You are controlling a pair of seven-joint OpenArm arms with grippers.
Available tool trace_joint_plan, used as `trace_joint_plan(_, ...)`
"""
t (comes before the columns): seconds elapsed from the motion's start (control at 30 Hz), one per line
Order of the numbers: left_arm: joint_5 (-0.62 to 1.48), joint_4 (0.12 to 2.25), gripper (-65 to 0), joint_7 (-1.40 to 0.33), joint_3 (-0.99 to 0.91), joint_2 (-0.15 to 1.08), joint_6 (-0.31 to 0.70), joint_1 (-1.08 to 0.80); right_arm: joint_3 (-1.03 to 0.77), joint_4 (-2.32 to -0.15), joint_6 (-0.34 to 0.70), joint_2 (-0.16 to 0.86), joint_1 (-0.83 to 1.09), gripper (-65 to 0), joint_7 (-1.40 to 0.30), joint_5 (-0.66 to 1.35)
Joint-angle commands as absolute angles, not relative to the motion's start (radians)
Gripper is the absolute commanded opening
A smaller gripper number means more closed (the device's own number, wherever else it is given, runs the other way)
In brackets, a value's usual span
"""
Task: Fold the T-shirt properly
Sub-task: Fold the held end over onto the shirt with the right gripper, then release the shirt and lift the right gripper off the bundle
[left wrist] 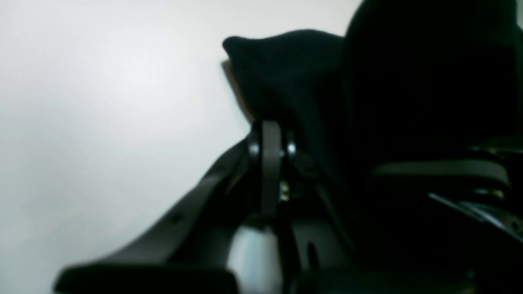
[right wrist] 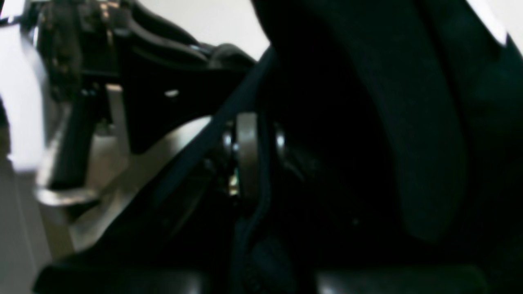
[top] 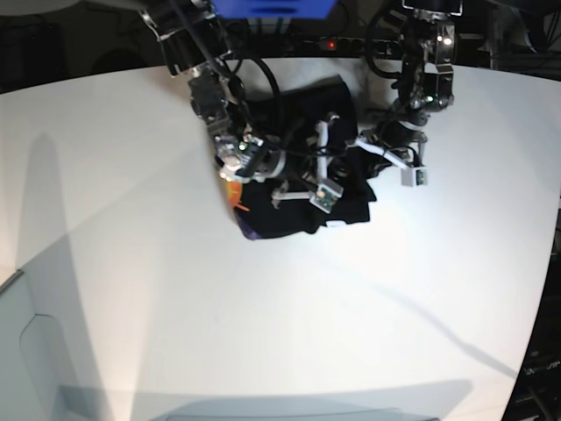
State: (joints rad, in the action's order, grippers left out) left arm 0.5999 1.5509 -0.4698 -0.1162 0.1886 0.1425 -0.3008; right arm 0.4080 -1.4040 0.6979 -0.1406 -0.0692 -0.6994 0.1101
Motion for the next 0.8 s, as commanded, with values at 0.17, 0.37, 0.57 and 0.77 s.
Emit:
trace_joint_plan(0.17, 0.601, 1.570, -65.0, -0.478, -0.119, 0.197, 0.147, -0.306, 0.504, -1.428, 0.698, -0.157, -0.087, -63.3, -0.679, 0.140)
trace_joint_plan(0.37, 0.605, 1.580, -56.7, -0.478, -0.116, 0.228, 0.145, -0.312, 0.512, -1.452, 0.698, -0.157, -0.085, -40.6, -0.674, 0.140)
trace_joint_plan(0.57, 0.605, 1.693, -32.1, -0.476, -0.130, 0.231, 0.145, -0.378, 0.499, -1.603, 0.698, -0.157, -0.071, -31.5, -0.674, 0.140)
trace_joint_plan(0.77, 0.607, 1.799, -27.2, -0.476, -0.239, 0.222, 0.150, -0.460, 0.378, -1.759, 0.698, -0.157, -0.025, -31.5, -0.684, 0.140)
